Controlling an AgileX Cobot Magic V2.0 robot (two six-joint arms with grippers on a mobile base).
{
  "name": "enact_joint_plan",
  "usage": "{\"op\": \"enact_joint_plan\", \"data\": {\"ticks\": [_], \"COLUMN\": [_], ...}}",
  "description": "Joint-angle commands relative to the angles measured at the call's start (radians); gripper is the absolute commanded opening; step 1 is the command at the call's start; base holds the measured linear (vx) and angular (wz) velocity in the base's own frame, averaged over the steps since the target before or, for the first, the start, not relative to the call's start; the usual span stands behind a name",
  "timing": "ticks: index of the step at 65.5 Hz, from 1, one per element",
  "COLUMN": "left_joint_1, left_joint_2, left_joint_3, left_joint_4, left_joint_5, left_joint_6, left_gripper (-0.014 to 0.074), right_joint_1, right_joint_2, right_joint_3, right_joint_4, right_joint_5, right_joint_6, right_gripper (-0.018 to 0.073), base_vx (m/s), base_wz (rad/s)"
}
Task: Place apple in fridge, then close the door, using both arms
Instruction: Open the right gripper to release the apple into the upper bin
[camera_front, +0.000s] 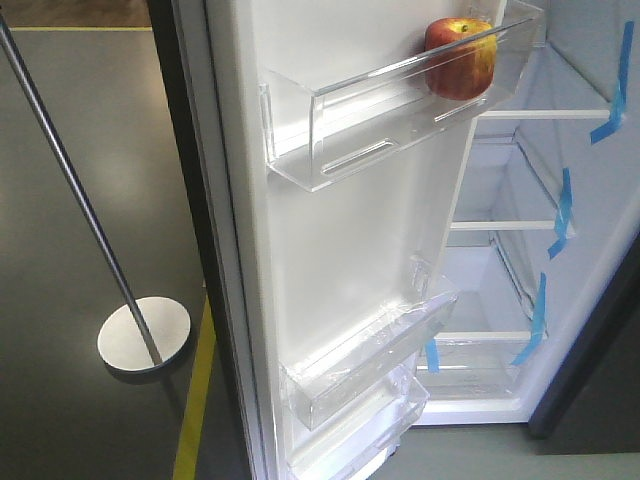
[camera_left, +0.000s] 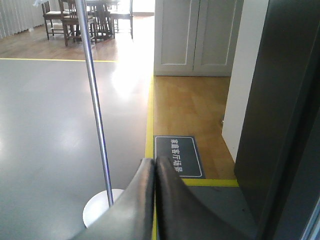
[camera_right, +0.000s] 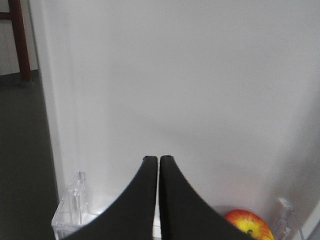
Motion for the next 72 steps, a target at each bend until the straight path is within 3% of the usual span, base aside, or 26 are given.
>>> {"op": "enact_joint_plan", "data": {"ticks": [1,7,14,27,42,47,59,72], "left_joint_1": [-0.007,-0.007,-0.007,-0.007,-0.007,-0.007,-0.007,-0.007], "left_joint_2": [-0.014,-0.014,-0.014,-0.014,-0.014,-0.014,-0.014,-0.014], "left_joint_3": [-0.017,-0.023,-0.024,-0.024,-0.024,-0.024,-0.024,-0.030], "left_joint_4": [-0.010,-0.010,-0.033,-0.142,-0.141,-0.172,-0.469,-0.701], "left_joint_5": [-0.080,-0.085,-0.131,-0.241,-0.259,-0.266,-0.264,-0.306], "left_joint_6": [-0.009,-0.009,-0.037,-0.090,-0.105,-0.179,-0.556,-0.750], "left_gripper": [-0.0006,-0.0006,-0.0006,-0.0006,-0.0006,-0.0006,-0.0006,-0.0006], "right_joint_1": [-0.004,-0.004,-0.004,-0.004,-0.004,-0.004,-0.004,-0.004], "right_joint_2": [-0.062,-0.102,-0.177,-0.404,-0.729,-0.817,-0.978,-1.033], "right_joint_3": [-0.025,-0.011,0.109,0.538,0.971,1.065,1.200,1.219], "right_joint_4": [-0.057,-0.130,-0.143,-0.143,-0.140,-0.140,-0.140,-0.143], "right_joint_5": [-0.035,-0.027,-0.050,-0.202,-0.296,-0.296,-0.295,-0.290], "right_joint_6": [0.065,0.117,0.120,0.091,0.089,0.091,0.135,0.138], "right_gripper": [-0.0004,-0.0004,-0.0004,-0.0004,-0.0004,-0.0004,-0.0004,-0.0004], "base_vx": [0.00,0.00,0.00,0.00,0.00,0.00,0.00,0.00], "base_wz": [0.00,0.00,0.00,0.00,0.00,0.00,0.00,0.00]}}
